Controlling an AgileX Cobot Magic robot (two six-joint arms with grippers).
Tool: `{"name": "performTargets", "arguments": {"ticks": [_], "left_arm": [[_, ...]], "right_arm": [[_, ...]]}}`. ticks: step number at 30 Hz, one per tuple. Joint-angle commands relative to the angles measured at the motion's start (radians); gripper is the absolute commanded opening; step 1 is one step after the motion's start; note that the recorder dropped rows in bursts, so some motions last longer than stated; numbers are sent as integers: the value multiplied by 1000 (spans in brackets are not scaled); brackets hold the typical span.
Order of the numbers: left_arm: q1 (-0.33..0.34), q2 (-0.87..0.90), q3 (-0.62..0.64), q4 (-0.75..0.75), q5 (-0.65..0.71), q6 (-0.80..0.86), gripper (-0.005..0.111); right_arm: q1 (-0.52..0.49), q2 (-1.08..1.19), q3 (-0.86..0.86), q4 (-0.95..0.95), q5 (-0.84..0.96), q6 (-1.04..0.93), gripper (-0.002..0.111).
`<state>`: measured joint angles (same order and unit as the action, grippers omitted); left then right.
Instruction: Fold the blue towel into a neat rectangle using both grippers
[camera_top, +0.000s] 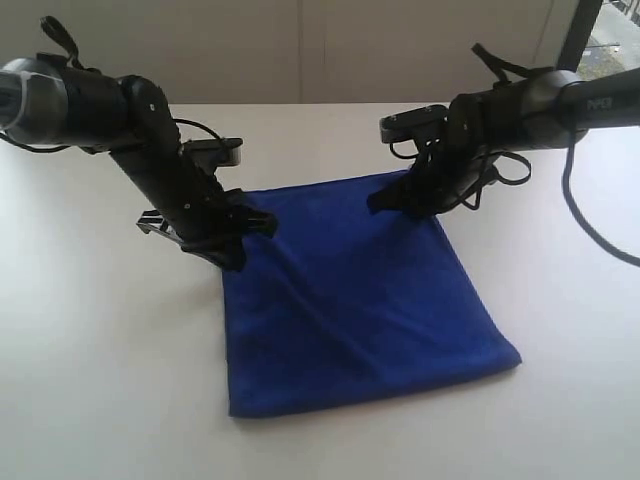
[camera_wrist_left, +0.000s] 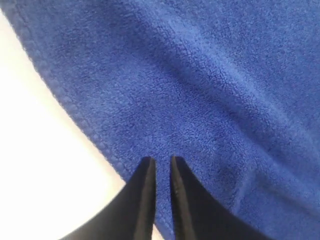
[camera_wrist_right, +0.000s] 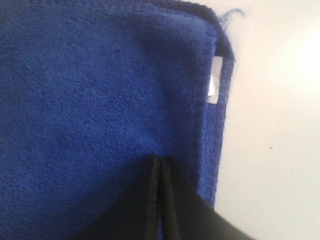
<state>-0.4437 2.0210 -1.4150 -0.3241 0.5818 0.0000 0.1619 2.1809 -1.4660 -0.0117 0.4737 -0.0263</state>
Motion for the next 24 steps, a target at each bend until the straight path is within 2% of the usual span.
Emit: {"name": "performTargets", "arguments": {"ticks": [1, 11, 24], "left_arm": [[-15, 16, 9, -13, -7, 8, 18], [-27, 25, 7, -31, -69, 18, 18], [-27, 51, 7, -21, -15, 26, 18]], "right_arm": [[-14, 26, 8, -19, 40, 12, 0], [-14, -40, 5, -4, 40, 26, 0], [-14, 47, -112, -4, -20, 26, 0]]}}
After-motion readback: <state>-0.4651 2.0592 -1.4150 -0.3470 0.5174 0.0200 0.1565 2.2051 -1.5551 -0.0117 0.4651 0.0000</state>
